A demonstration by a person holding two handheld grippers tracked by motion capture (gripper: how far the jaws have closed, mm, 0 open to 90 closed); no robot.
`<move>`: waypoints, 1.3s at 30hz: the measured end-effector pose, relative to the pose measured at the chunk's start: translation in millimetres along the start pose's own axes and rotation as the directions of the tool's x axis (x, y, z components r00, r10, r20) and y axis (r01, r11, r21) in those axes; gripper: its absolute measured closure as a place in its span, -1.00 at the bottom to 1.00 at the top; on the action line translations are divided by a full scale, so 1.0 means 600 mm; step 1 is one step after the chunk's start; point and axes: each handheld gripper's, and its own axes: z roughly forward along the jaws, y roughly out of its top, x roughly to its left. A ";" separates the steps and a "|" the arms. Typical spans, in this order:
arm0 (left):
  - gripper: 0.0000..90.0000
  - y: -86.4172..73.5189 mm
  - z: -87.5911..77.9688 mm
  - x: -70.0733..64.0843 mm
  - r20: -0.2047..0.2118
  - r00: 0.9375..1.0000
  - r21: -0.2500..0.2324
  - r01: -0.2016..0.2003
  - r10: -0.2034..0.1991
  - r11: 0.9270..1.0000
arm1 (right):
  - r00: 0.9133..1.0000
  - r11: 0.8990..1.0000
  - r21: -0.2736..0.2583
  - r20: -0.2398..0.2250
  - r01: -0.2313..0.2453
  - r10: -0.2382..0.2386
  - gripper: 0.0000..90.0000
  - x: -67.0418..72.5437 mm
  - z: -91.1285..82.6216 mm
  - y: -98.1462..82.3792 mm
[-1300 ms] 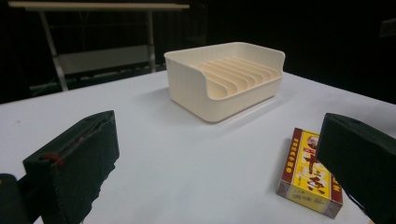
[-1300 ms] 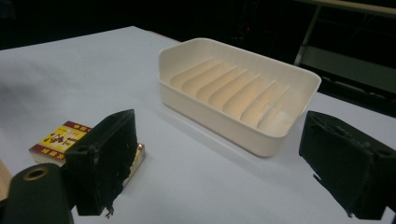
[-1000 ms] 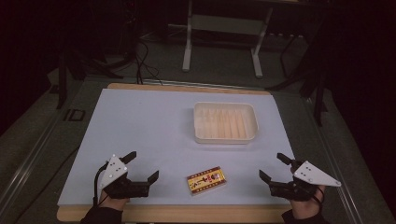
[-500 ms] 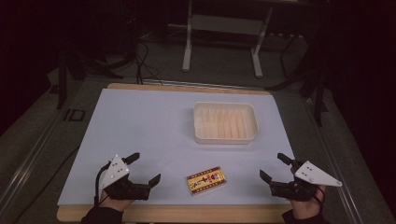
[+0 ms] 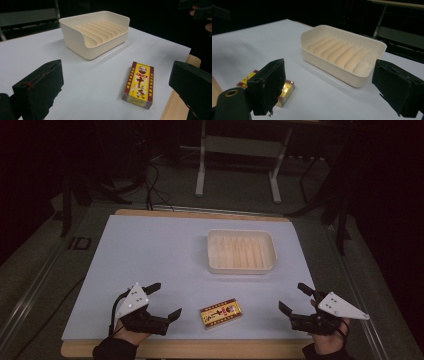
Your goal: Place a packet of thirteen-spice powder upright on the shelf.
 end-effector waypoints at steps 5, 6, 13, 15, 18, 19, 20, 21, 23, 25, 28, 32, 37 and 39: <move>-0.99 0.008 0.010 -0.006 0.028 1.000 0.008 0.004 -0.005 1.000 | 1.000 1.000 -0.013 -0.006 0.002 -0.002 -0.75 0.004 -0.002 0.003; -0.99 0.013 0.013 -0.009 0.043 0.999 0.016 -0.003 0.002 1.000 | 1.000 1.000 -0.015 -0.003 0.008 -0.008 -0.75 0.007 -0.002 0.004; -0.99 0.028 0.036 -0.021 0.084 0.996 0.034 -0.017 0.014 0.999 | 1.000 1.000 -0.009 -0.006 0.004 -0.004 -0.77 0.010 0.000 0.005; -0.99 0.031 0.046 -0.026 0.097 0.995 0.047 -0.019 0.014 0.999 | 1.000 1.000 -0.007 -0.001 0.003 -0.003 -0.77 0.010 0.001 0.005; -0.99 0.033 0.059 -0.034 0.108 0.994 0.057 -0.037 0.031 0.998 | 1.000 1.000 -0.001 0.004 -0.013 0.013 -0.77 0.011 0.004 0.005; -0.99 0.033 0.064 -0.037 0.119 0.992 0.061 -0.041 0.034 0.997 | 1.000 1.000 -0.002 -0.001 -0.014 0.014 -0.77 0.011 0.004 0.005; -0.99 0.034 0.069 -0.040 0.127 0.991 0.068 -0.042 0.033 0.997 | 1.000 1.000 0.000 -0.001 -0.013 0.013 -0.77 0.012 0.005 0.005; -0.99 0.034 0.073 -0.043 0.123 0.992 0.070 -0.048 0.039 0.996 | 1.000 1.000 0.003 -0.001 -0.010 0.010 -0.77 0.013 0.006 0.005; -0.99 0.035 0.083 -0.047 0.139 0.990 0.078 -0.048 0.037 0.996 | 1.000 1.000 0.008 -0.009 -0.009 0.009 -0.77 0.014 0.007 0.005; -0.99 0.035 0.092 -0.052 0.153 0.988 0.089 -0.051 0.037 0.995 | 1.000 1.000 0.009 -0.016 -0.005 0.005 -0.77 0.016 0.007 0.005; -0.99 0.034 0.106 -0.059 0.159 0.986 0.097 -0.064 0.048 0.993 | 1.000 1.000 0.005 -0.027 0.000 0.000 -0.77 0.018 0.006 0.005; -0.99 0.030 0.122 -0.068 0.160 0.986 0.110 -0.076 0.057 0.991 | 1.000 1.000 0.003 -0.031 0.000 0.000 -0.77 0.019 0.005 0.005; -0.99 0.022 0.143 -0.076 0.179 0.982 0.152 -0.096 0.068 0.984 | 0.999 1.000 0.007 -0.036 -0.002 0.002 -0.77 0.018 0.006 0.005; -0.99 0.019 0.150 -0.078 0.191 0.980 0.164 -0.096 0.064 0.982 | 0.999 1.000 0.005 -0.036 0.001 -0.001 -0.77 0.019 0.005 0.005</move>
